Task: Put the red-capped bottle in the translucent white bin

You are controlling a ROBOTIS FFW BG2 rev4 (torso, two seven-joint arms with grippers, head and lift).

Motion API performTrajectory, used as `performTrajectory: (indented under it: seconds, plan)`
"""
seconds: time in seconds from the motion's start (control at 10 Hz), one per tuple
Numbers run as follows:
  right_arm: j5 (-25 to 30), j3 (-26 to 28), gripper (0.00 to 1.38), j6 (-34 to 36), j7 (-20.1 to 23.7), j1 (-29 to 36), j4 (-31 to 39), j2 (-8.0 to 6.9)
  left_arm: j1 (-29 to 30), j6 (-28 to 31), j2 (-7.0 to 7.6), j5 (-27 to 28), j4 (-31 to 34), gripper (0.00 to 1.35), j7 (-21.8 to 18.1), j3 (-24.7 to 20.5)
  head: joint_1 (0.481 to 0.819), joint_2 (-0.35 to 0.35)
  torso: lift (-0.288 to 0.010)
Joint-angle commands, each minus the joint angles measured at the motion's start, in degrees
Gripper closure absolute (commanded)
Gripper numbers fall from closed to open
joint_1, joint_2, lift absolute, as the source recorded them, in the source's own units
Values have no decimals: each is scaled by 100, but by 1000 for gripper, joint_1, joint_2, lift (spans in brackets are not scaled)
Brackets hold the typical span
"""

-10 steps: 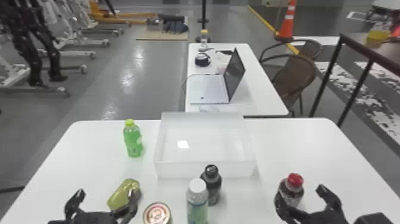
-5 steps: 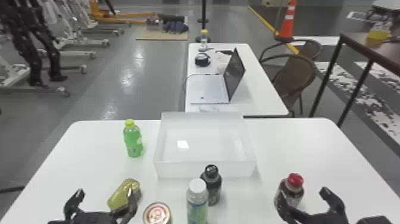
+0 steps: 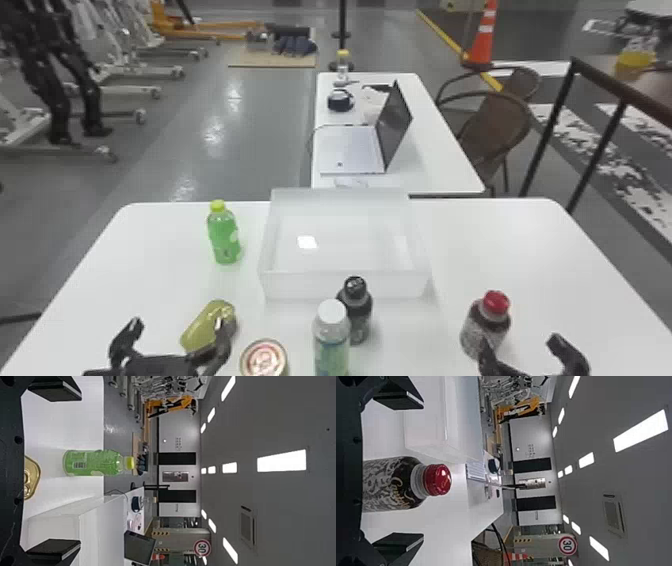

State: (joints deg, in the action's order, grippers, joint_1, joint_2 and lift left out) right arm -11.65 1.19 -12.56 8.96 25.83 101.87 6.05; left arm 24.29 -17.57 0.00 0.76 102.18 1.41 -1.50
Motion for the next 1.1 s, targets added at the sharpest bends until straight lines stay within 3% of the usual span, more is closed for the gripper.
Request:
performTrajectory:
  seconds: [0.0,0.3,1.0]
  plan:
    - [75,83,125,-107,0,1,-176,19,-29,-36,-15,-6,-40,15,0,1,549,0,-100]
    - [119,197,121,-353,79,-157,-668,213,-56,-124,-15,56,-58,15,9,1,549,0,-100]
    - [268,285,47,-397,862,-1036,-1819,283,-91,-176,-15,65,-93,15,9,10,549,0,-100]
